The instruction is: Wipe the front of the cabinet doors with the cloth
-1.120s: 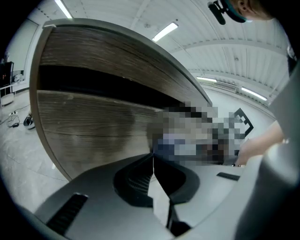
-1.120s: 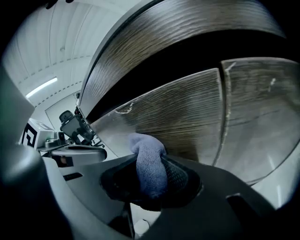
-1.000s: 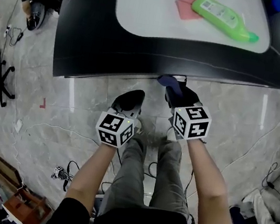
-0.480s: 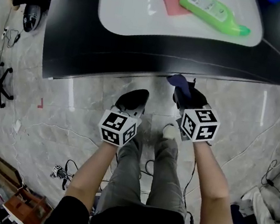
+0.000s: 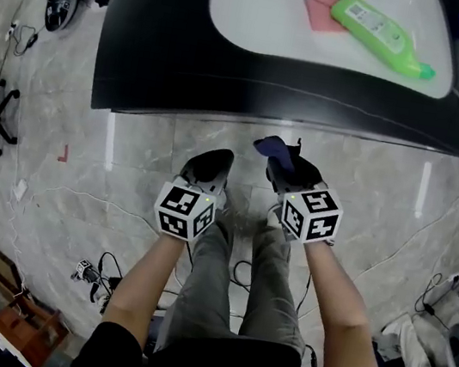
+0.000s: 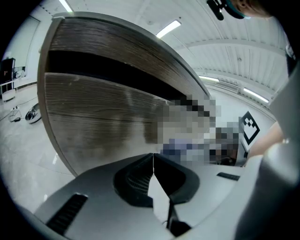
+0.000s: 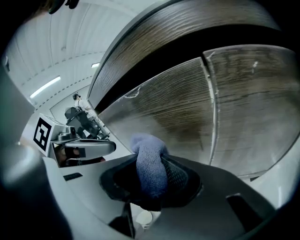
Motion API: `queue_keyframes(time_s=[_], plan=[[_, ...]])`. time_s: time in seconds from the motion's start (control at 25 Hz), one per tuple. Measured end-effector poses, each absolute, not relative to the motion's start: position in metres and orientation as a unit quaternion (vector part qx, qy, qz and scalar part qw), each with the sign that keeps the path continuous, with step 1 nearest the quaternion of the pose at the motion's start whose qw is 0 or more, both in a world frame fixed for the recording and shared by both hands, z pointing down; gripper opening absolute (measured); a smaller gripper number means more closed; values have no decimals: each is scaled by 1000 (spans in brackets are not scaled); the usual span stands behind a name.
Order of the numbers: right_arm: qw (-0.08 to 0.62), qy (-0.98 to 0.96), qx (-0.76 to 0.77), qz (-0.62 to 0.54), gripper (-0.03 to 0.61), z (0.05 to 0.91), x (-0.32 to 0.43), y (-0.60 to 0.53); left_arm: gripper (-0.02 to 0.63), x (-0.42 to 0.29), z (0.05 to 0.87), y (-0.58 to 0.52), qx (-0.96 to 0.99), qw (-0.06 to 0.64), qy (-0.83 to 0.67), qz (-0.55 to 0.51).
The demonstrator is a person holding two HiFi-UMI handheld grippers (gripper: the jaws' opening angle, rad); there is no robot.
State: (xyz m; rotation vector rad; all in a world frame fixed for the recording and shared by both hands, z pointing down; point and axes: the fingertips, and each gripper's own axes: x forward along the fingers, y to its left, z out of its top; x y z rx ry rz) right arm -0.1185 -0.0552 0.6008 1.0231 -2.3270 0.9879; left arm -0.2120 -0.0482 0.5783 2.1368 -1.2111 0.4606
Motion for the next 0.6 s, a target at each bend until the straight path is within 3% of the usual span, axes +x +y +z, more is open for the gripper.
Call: queue_keyframes(time_s=[0.6], plan=[[237, -861, 277, 354, 120, 624, -262, -37, 11, -338, 608, -11, 758, 347, -527, 165]])
